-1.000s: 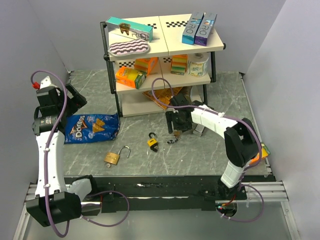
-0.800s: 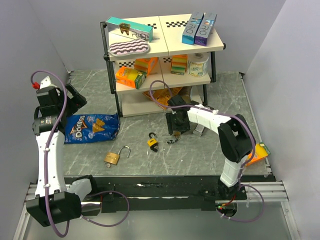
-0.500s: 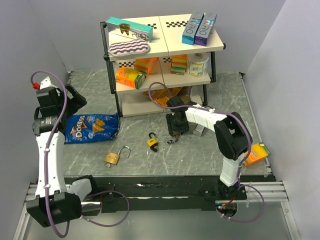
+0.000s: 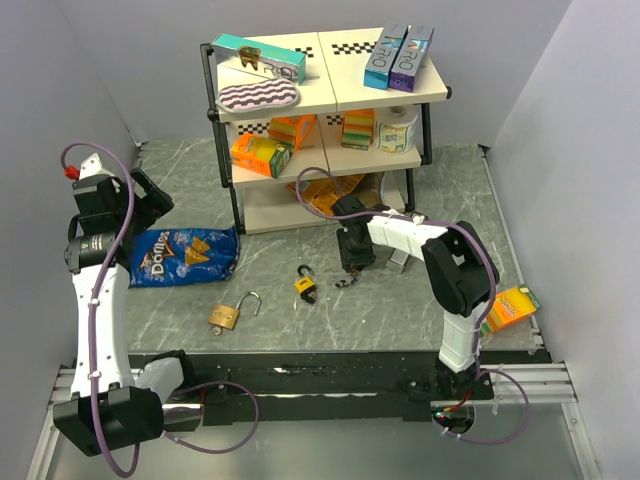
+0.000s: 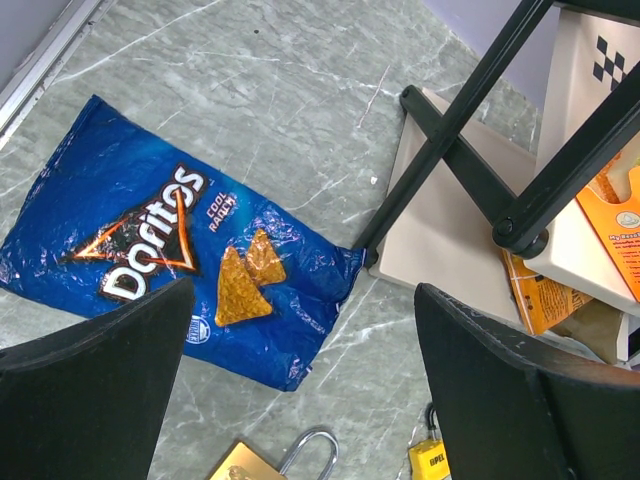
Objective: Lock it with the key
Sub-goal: Pick up the lock from the center of the board.
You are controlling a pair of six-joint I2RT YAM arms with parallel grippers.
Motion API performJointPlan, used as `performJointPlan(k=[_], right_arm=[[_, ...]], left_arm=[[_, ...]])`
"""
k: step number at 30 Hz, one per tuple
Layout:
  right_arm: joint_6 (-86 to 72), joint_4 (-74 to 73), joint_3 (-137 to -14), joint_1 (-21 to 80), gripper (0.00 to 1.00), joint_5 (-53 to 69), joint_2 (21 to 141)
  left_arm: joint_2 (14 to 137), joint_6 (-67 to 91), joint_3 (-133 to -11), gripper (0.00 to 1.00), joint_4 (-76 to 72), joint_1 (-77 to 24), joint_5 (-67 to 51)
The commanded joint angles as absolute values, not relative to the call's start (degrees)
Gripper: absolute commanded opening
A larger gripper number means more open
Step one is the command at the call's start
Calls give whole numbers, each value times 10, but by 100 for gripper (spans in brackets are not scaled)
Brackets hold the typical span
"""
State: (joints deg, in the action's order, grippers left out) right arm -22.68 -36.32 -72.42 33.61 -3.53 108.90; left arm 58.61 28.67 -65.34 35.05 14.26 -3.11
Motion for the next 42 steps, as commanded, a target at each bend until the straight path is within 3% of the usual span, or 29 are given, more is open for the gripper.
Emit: performJointPlan(k=[1,9,22,27,29,35,37,42], right_arm=[[-232,-363,-737,335,38,-48,1101],[-180,-357,-715,336,1,-14,1026],[38,-399,-698,336,0,318,877],[125,-456,-712,336,0,430,839],[148,-464,-708,337,0,478,809],[205,-485,-723,348,0,557,773],[213,-489,-732,361,0,573,767],[233,-505,-753,389,0,586,773]], left_arm=[[573,280,-657,96,345,146,-32],[564,205,-643,96,350,146,-97],[472,21,-596,96,338,146,-424],[417,-150,-554,98,380,146,-603],[410,-293,-548,99,475,143,-668],[403,-571,-524,95,605,116,-704],[406,-575,-508,89,584,79,-694],[420,-499,-476,87,443,-72,-650]])
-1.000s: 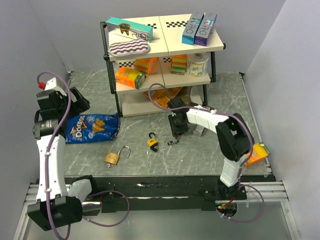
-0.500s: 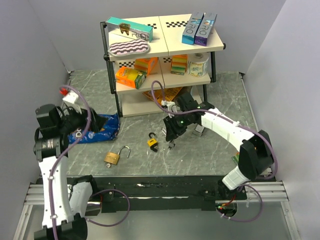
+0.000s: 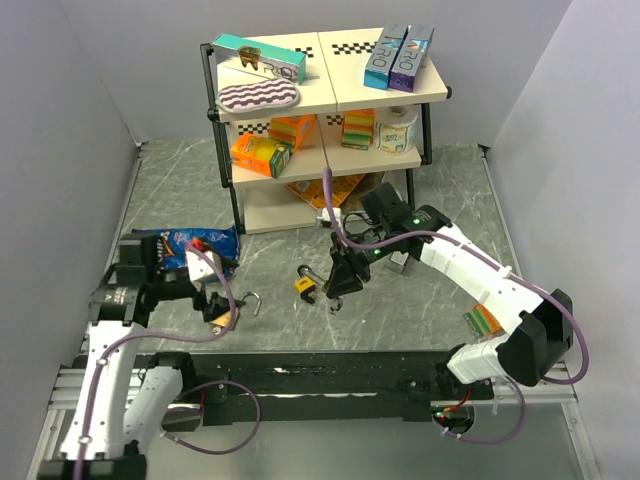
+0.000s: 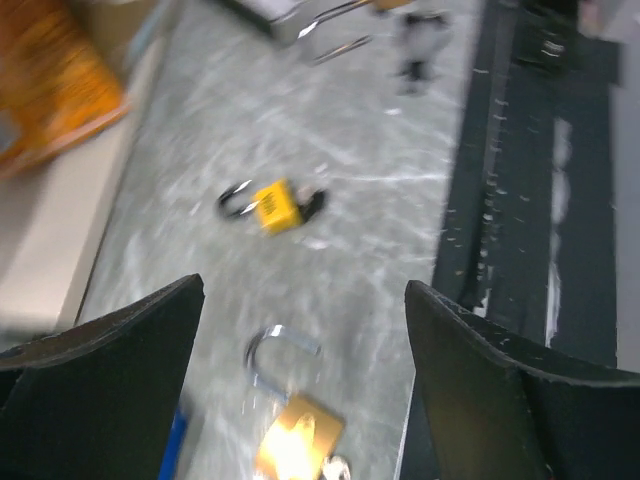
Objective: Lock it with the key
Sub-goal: Pick up the lock from the center of the board, then lock the lock.
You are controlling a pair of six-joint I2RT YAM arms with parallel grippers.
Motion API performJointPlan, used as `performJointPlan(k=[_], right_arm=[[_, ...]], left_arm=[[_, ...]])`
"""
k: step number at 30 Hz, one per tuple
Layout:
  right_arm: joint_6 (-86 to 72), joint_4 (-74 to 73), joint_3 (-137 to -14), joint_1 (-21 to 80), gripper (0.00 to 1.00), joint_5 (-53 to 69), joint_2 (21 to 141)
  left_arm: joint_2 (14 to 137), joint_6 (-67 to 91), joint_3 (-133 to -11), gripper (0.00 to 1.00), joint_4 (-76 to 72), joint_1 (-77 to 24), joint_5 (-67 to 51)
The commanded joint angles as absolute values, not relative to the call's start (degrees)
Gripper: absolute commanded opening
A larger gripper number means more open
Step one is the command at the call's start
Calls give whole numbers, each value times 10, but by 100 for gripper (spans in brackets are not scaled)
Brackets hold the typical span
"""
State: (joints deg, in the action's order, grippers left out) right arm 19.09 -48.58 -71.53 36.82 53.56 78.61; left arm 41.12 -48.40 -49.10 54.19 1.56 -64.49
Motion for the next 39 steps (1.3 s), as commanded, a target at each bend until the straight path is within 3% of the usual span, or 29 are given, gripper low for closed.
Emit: performJointPlan(k=[1,9,21,27,30,31,34,37,38,39], right_arm=[[235,-508,-756,395,0,585,773],[233,-512,-756,441,0,577,769],[236,-510,-748,480,0,559,755],[237,-514,-744,487,0,560,749],[238,-516,-744,488,0,561,749],[237,-515,-745,489,0,561,748],[234,-512,-747,490,0,557,749],[201,-504,-757,483,54,552,753],[190,-503,-759,468,81,555,755],[171,-500,-761,458,87,563,755]], left_arm=[[422,-456,-472,87,419,-93,-643],[434,-333,-433,77,214,-281,-556],[465,-310,-445,55,201,-409,-498],[475,-297,-447,36,189,-422,-483],[476,-297,-448,22,192,-427,-483],[475,-297,-448,8,192,-429,-482],[467,-284,-443,1,185,-430,-472],[446,-239,-430,1,150,-430,-436],[439,-188,-425,1,134,-430,-419],[427,-172,-421,1,121,-429,-400]])
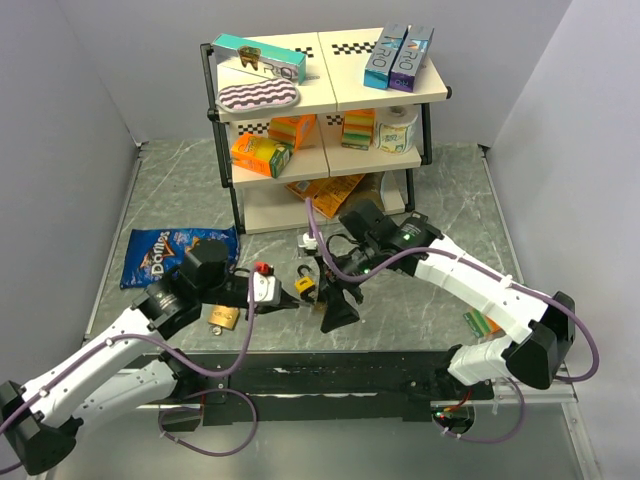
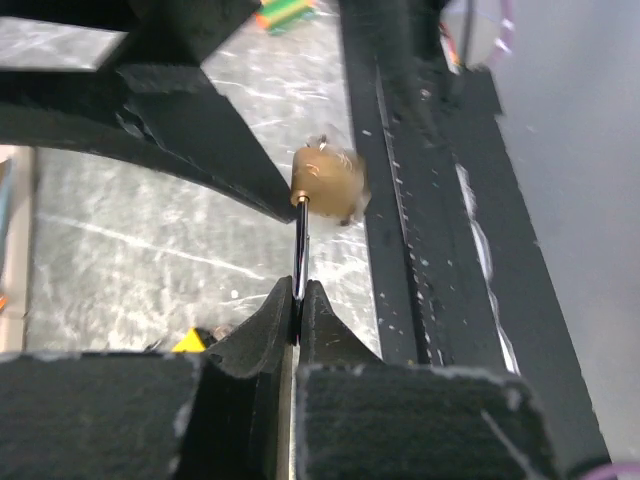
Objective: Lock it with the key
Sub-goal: Lock the lock.
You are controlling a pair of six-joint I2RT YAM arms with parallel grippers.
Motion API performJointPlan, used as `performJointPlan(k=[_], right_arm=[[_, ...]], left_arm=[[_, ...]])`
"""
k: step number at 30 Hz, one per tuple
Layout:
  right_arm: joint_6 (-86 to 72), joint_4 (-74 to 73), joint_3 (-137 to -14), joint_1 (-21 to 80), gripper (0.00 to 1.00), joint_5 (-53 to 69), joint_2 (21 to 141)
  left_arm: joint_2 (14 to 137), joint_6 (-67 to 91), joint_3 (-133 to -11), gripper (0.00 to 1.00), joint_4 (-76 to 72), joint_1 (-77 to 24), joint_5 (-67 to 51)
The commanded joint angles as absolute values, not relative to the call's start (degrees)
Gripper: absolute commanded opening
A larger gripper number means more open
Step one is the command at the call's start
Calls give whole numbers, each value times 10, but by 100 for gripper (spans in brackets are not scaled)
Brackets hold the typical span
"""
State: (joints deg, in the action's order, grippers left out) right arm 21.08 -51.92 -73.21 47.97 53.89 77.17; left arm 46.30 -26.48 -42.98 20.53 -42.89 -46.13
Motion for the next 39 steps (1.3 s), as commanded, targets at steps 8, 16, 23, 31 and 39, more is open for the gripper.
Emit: performJointPlan(k=[8,16,23,31,39], right_arm=[[180,-477,-760,375,99,526,689],[214,-471,-730,382,99,530,635],[225,-446,-724,407,97,527,630],[228,-424,-715,435,64,501,629],[221,-407,-722,442,49,499,640]], left_arm=[[424,-110,-456,1,145,-430,-415],[467,-4,-519,1,132,-430,-450],[498,39,-555,1,138,-430,-457],[496,86,-541,1,98,-429,-468],[492,103,-537,1,85,-430,-468]])
